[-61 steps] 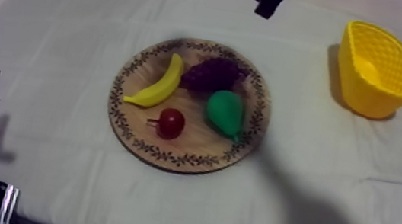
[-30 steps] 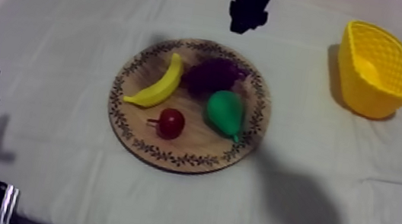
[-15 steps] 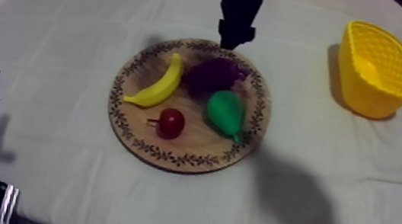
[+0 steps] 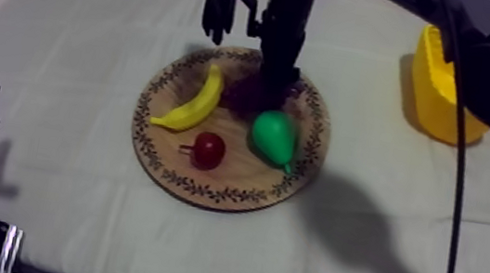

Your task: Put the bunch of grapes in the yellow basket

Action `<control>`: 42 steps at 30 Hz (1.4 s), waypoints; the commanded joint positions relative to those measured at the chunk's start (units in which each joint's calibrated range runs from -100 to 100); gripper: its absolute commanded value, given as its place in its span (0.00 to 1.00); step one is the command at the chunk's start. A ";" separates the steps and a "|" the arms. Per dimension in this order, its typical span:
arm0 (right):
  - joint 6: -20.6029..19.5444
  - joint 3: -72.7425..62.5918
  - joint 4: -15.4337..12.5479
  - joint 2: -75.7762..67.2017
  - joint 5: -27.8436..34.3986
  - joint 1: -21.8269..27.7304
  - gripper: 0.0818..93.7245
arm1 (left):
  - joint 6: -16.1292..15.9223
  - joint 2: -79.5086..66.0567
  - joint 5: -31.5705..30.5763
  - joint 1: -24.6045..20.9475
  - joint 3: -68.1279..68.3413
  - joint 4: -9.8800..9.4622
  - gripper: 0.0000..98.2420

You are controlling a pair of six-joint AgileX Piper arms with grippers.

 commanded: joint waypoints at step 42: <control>0.86 -0.63 -1.76 2.84 0.59 1.53 0.20 | 0.01 0.00 -0.01 0.00 -0.02 -0.02 0.00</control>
